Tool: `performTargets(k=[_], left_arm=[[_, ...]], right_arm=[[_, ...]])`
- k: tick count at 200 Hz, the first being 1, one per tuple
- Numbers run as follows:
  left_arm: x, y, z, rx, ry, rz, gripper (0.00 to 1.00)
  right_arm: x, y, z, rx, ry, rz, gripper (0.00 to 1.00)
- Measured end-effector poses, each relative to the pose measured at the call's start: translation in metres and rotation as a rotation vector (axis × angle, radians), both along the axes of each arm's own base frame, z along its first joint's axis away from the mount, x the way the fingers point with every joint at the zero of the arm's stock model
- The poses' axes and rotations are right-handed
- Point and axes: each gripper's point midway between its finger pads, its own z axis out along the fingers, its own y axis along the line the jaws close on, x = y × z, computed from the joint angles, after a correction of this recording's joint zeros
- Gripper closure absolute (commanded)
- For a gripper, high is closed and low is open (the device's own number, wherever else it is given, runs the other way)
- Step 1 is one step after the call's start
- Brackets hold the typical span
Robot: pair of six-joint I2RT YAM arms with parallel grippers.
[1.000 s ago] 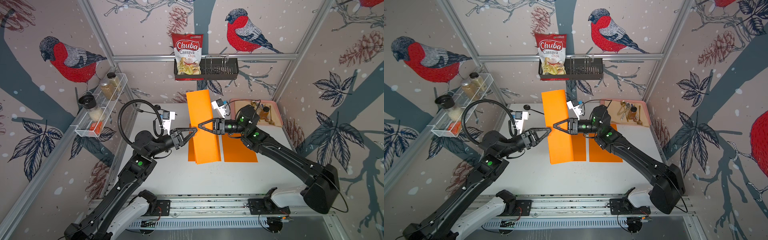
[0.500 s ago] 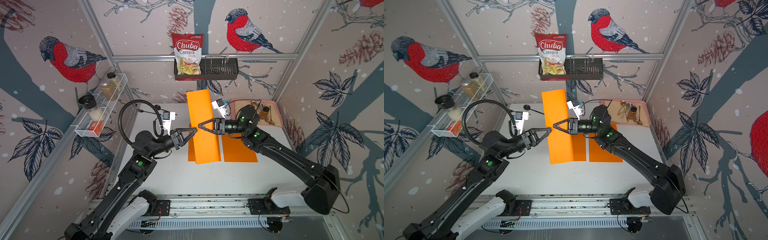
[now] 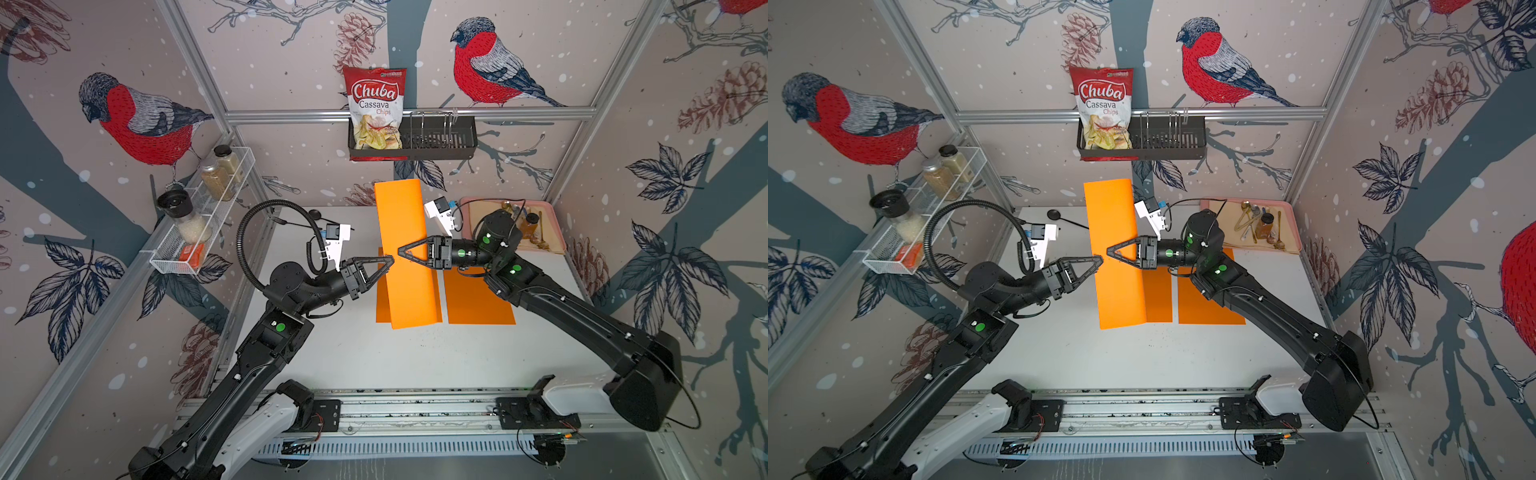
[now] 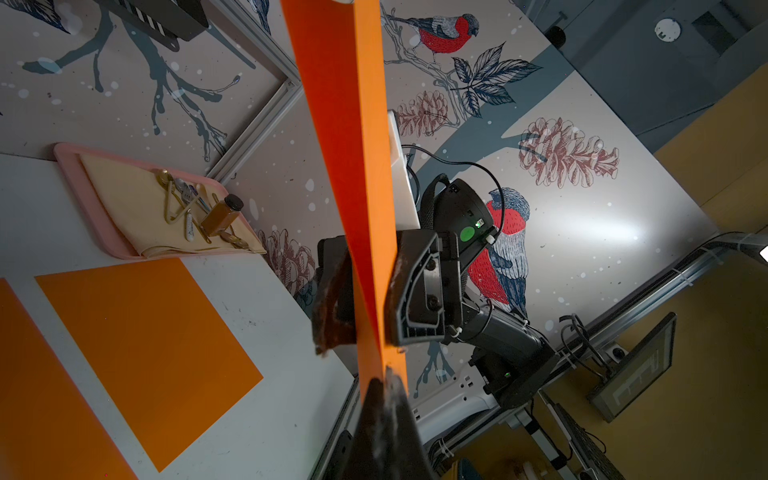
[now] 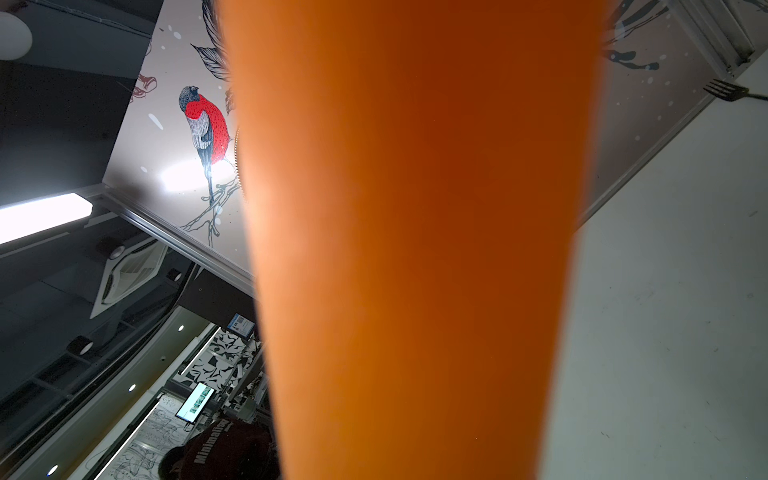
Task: Fold the rectangular paper in half along the long edge
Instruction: Fold the paper.
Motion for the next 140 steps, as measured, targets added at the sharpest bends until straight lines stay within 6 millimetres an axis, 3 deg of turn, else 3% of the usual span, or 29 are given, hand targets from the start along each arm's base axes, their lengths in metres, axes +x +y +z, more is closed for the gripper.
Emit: performTargets(k=[23, 45, 93, 140], left_arm=[[0.0, 0.0, -0.0002, 0.0, 0.001, 0.0, 1.0], [-0.0001, 0.0001, -0.0001, 0.0, 0.0, 0.0, 1.0], [0.0, 0.0, -0.0016, 0.001, 0.003, 0.0, 1.0], [0.0004, -0.0002, -0.0026, 0.002, 0.005, 0.0, 1.0]], right_arm=[[0.0018, -0.0051, 0.0021, 0.004, -0.004, -0.008, 0.49], [0.0024, -0.0079, 0.0044, 0.008, -0.009, -0.014, 0.49], [0.0023, -0.0084, 0.0044, 0.008, -0.009, -0.016, 0.64], [0.0018, -0.0091, 0.0055, 0.01, -0.014, -0.016, 0.7]])
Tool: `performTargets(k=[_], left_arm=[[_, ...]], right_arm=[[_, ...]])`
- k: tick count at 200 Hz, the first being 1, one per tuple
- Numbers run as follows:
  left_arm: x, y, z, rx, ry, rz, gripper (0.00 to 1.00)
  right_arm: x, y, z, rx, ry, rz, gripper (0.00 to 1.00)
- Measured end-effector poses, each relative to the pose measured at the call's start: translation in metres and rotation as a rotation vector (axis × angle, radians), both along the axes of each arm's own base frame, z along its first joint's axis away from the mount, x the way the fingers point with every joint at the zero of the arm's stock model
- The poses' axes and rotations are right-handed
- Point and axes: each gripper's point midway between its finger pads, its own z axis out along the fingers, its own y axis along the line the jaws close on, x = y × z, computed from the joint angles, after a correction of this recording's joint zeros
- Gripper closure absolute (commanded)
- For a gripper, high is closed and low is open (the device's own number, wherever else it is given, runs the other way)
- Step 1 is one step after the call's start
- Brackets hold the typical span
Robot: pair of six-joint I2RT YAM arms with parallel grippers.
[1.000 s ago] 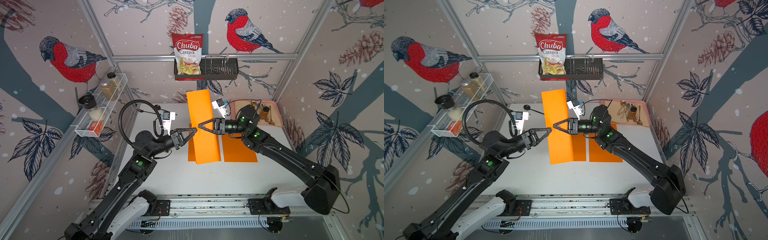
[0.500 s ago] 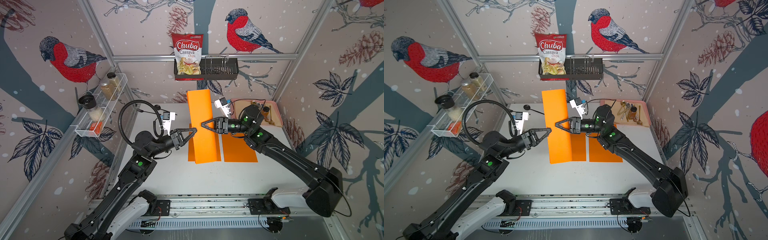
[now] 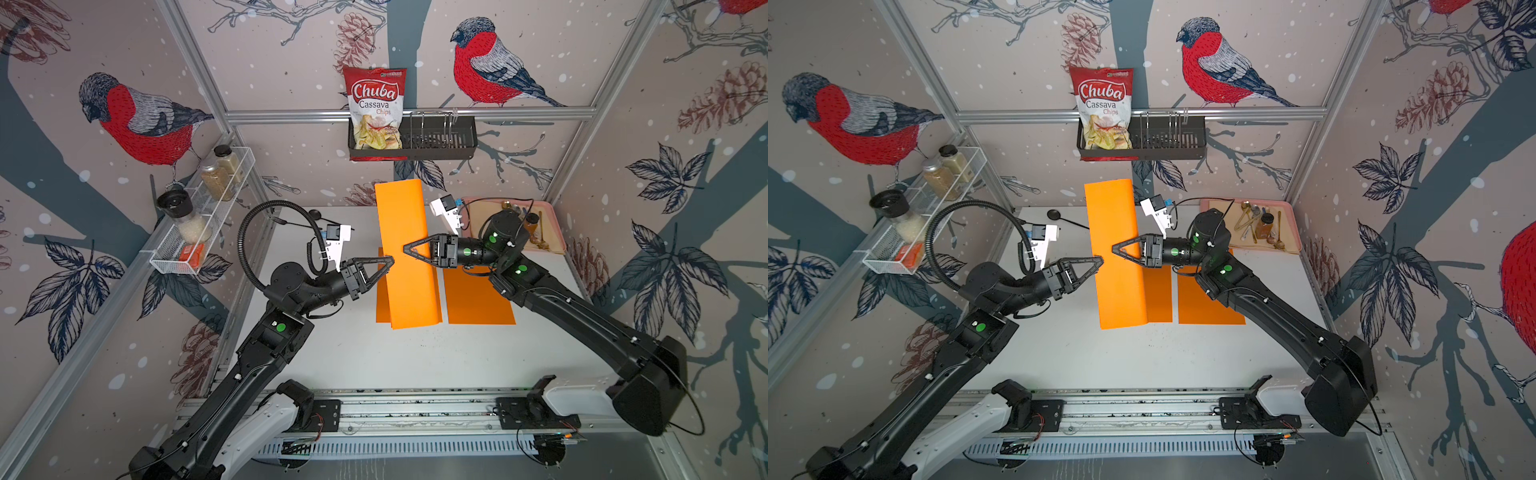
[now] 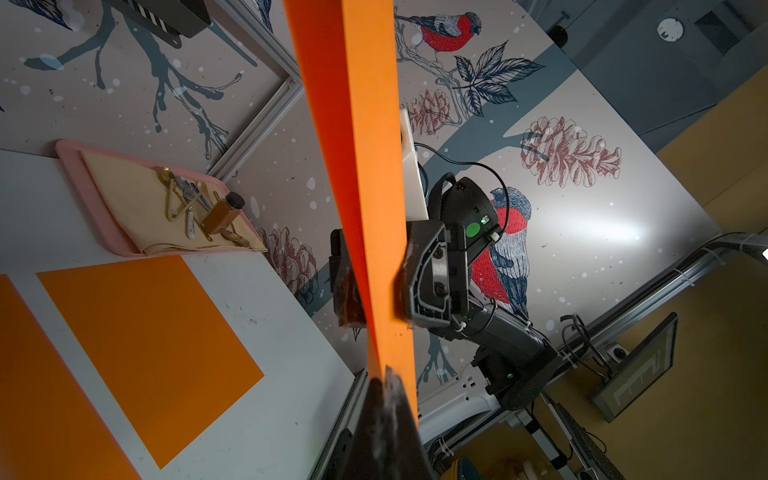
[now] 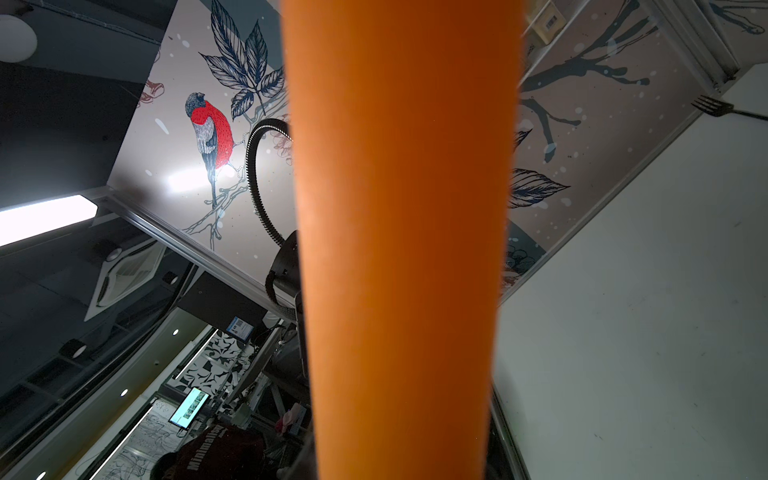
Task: Fold the rectangular paper in half along the long edge
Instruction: Fold the paper.
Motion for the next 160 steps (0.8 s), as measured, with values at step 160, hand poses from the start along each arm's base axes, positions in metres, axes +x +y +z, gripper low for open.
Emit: performTargets(k=[160], left_arm=[[0.0001, -0.0001, -0.0011, -0.001, 0.008, -0.001, 0.84]], right_arm=[[-0.0035, -0.0011, 0.0019, 0.019, -0.017, 0.014, 0.73]])
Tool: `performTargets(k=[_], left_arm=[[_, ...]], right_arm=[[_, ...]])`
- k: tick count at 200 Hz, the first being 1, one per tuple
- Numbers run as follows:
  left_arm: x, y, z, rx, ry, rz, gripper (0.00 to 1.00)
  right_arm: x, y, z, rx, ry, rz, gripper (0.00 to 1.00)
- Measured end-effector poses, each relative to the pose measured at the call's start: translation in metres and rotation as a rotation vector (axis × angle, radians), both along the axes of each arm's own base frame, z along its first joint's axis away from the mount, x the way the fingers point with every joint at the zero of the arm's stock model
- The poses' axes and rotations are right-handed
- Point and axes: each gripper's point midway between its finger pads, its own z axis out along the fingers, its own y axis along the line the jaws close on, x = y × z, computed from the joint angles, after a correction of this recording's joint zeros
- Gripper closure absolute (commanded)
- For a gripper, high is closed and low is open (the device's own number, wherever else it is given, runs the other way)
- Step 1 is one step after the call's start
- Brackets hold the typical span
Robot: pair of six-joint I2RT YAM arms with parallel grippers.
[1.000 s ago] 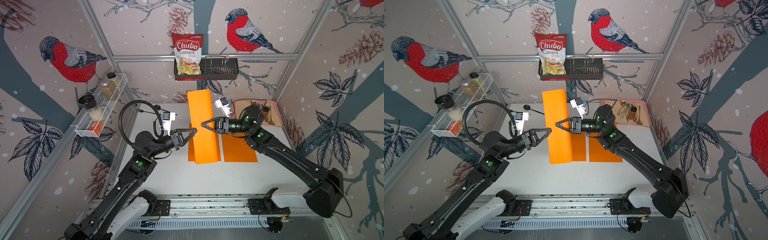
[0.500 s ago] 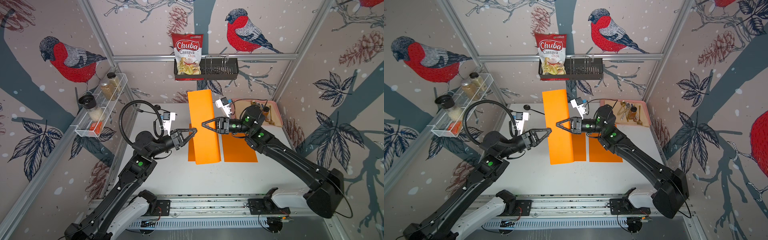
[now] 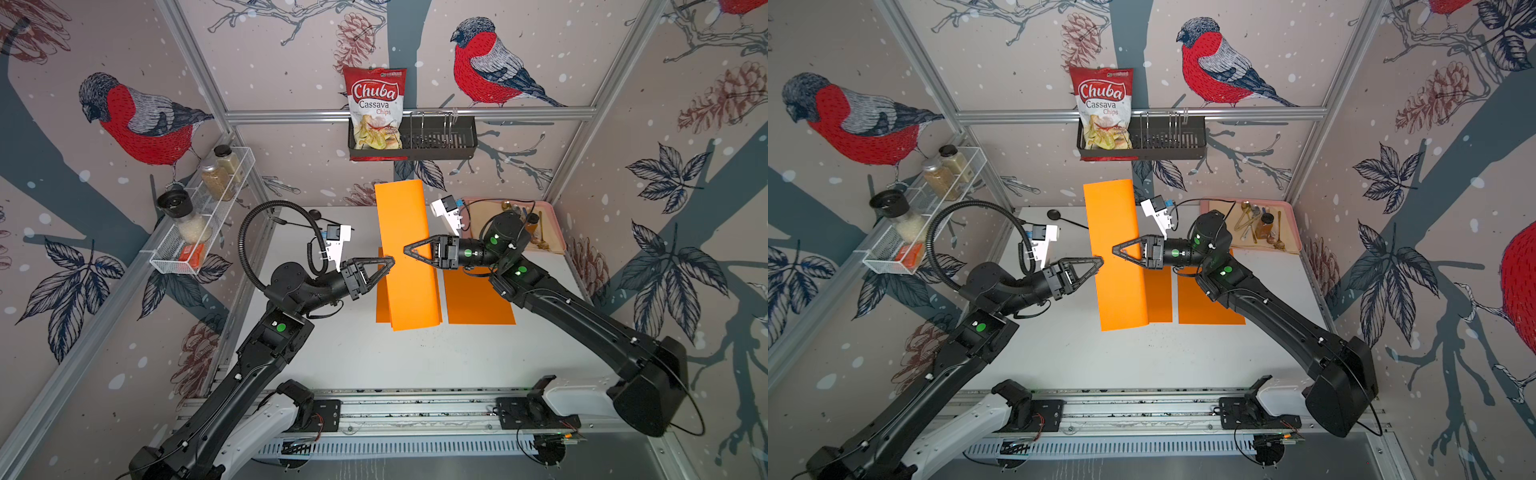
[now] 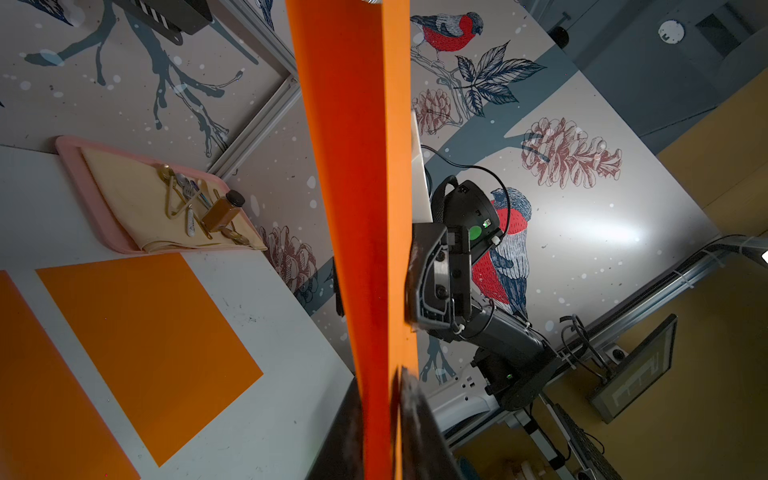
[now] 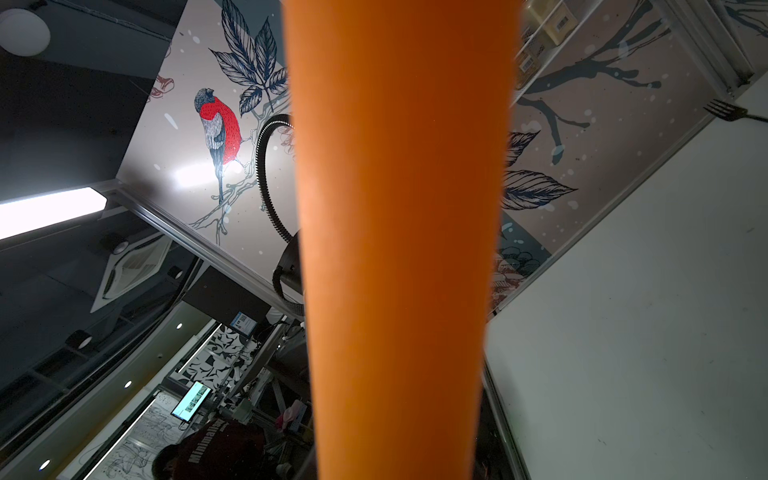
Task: Fold the rectangular paper in half along the long edge
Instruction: Fold the paper.
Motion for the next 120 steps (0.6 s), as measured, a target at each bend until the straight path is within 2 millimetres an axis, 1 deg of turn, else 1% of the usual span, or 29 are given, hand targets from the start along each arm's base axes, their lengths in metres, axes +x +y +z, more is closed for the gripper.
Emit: performTargets(k=[71, 100, 120], left_arm=[[0.0, 0.0001, -0.0003, 0.0, 0.0, 0.0, 0.88], [0.0, 0.0001, -0.0004, 0.0, 0.0, 0.0, 0.94], [-0.0004, 0.0002, 0.0, 0.0, -0.001, 0.0, 0.96]], right_arm=[[-0.0026, 0.0, 0.0014, 0.01, 0.003, 0.017, 0.73], [-0.0023, 0.0001, 0.0011, 0.01, 0.003, 0.016, 0.73], [-0.0024, 0.0003, 0.0011, 0.009, 0.003, 0.016, 0.73]])
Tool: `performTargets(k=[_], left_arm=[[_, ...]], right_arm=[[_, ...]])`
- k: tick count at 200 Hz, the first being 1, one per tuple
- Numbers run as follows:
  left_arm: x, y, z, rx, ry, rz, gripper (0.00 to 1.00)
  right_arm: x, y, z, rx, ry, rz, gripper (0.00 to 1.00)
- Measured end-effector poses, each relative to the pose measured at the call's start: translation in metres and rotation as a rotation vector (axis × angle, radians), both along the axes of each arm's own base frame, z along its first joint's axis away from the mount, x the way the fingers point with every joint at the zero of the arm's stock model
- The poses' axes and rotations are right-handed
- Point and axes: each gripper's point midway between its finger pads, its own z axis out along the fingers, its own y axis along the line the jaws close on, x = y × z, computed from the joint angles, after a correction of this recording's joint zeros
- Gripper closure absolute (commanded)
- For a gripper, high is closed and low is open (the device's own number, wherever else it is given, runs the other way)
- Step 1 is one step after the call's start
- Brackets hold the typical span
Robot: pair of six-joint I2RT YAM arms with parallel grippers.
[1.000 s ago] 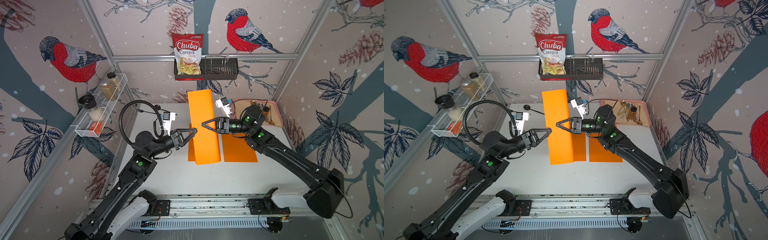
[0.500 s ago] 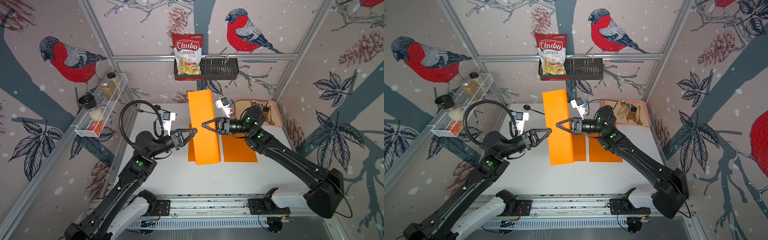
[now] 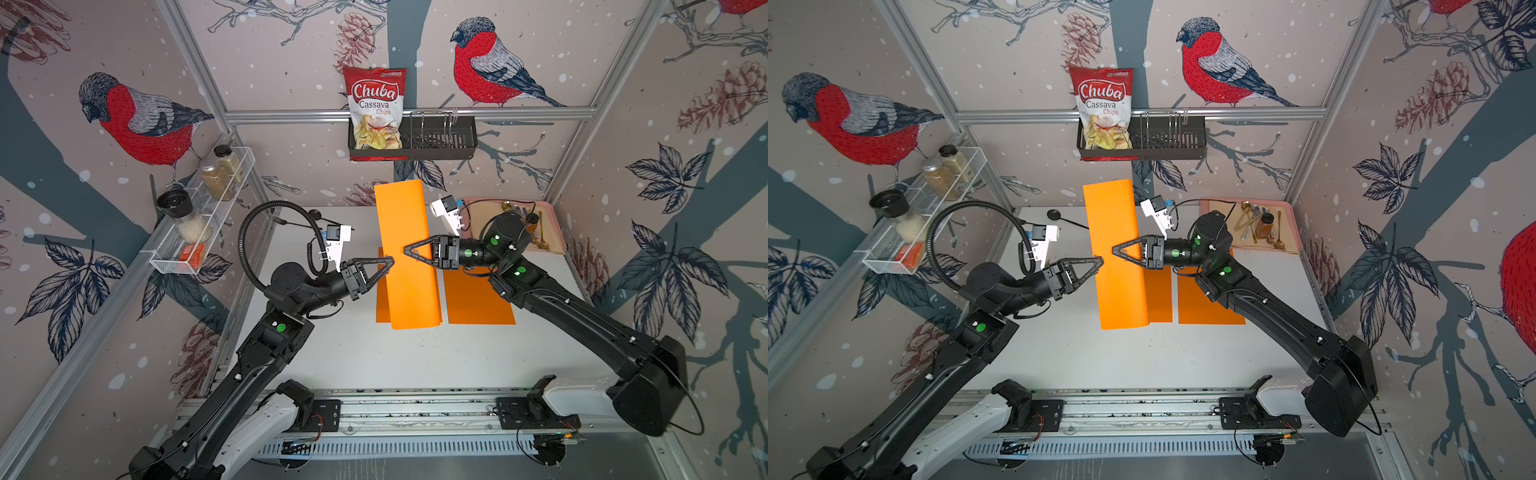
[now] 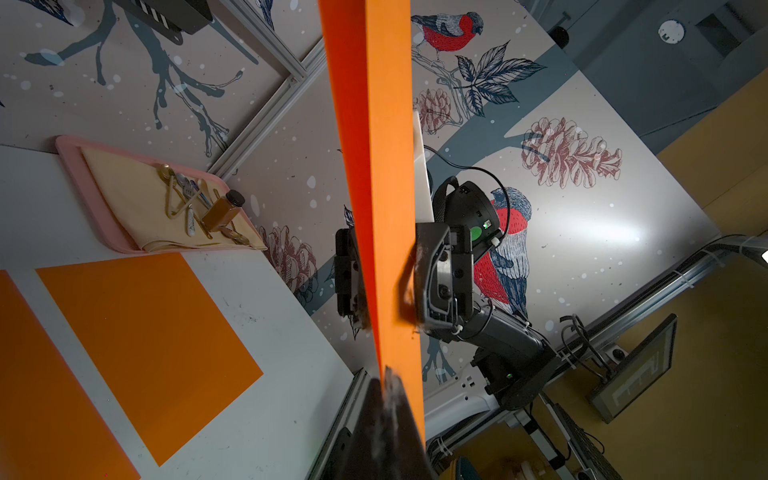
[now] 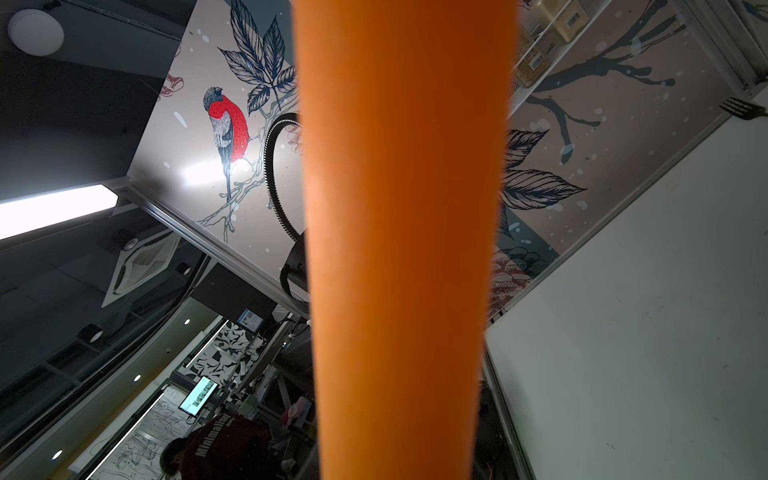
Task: Fold the rectangular paper in half along the long edge
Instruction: Fold the paper.
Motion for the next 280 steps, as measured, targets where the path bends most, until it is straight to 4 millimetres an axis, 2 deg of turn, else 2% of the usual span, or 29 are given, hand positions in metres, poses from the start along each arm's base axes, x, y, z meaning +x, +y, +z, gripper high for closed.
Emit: performTargets(k=[16, 33, 55, 84, 101, 157, 208, 280], left_arm=[[0.0, 0.0, 0.0, 0.0, 0.0, 0.0, 0.95], [0.0, 0.0, 0.0, 0.0, 0.0, 0.0, 0.9], [0.0, 0.0, 0.0, 0.001, 0.001, 0.0, 0.89], [0.0, 0.0, -0.001, 0.001, 0.002, 0.0, 0.95], [0.0, 0.0, -0.001, 0.001, 0.001, 0.0, 1.0], [0.0, 0.0, -0.001, 0.0, 0.001, 0.0, 1.0], [-0.001, 0.0, -0.001, 0.0, -0.001, -0.001, 1.0], [-0.003, 0.001, -0.004, 0.002, 0.003, -0.005, 1.0]], right_arm=[[0.0, 0.001, 0.0, -0.005, 0.002, -0.003, 0.73], [-0.001, 0.003, 0.001, -0.015, -0.008, -0.008, 0.73], [-0.001, 0.005, 0.003, -0.021, -0.024, -0.016, 0.74], [0.0, 0.006, -0.001, -0.036, -0.025, -0.027, 0.74], [0.001, 0.006, -0.002, -0.037, -0.028, -0.03, 0.7], [0.005, 0.006, -0.004, -0.049, -0.026, -0.052, 0.69], [0.01, 0.005, -0.004, -0.049, -0.025, -0.079, 0.51], [0.02, 0.004, 0.016, -0.013, -0.054, -0.158, 0.5]])
